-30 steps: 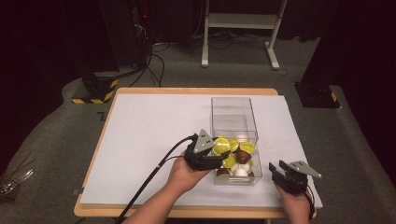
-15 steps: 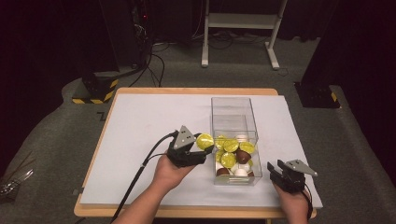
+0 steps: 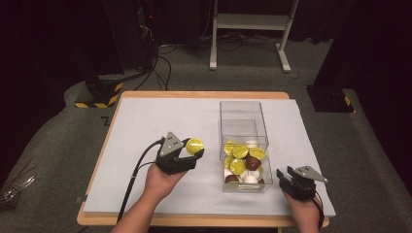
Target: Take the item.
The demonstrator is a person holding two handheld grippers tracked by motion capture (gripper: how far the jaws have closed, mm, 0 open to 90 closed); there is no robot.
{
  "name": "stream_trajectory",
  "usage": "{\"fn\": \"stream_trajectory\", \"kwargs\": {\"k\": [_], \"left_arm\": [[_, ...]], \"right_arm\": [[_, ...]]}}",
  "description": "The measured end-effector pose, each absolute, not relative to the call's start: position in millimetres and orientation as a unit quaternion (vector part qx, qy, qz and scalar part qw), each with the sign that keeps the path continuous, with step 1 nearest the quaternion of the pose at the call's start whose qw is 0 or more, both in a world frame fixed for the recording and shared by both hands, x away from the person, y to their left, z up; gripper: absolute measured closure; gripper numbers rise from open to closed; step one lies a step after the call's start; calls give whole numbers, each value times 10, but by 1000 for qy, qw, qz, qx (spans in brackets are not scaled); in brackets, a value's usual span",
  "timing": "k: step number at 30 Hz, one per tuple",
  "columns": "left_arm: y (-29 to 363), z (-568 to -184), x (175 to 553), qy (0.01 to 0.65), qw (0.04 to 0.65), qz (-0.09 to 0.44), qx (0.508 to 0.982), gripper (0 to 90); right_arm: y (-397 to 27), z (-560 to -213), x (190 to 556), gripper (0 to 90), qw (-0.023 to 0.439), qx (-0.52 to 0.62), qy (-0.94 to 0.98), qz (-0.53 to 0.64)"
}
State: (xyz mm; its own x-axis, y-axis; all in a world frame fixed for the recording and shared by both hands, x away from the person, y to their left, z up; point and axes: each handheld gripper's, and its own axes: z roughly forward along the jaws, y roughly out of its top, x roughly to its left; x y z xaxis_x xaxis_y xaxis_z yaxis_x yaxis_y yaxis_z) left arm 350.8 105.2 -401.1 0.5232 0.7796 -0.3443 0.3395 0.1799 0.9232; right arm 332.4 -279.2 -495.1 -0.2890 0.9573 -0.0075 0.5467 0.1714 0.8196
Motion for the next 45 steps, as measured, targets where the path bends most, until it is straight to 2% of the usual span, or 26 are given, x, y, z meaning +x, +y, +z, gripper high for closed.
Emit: {"fn": "stream_trajectory", "kwargs": {"k": [25, 45], "left_arm": [[1608, -4252, 3647, 503, 593, 221, 589, 402], [1926, -4470, 3830, 553, 564, 221, 571, 402]], "right_arm": [[-2789, -4966, 3326, 534, 271, 527, 717, 365], [-2790, -4976, 3333, 533, 267, 526, 719, 366]]}}
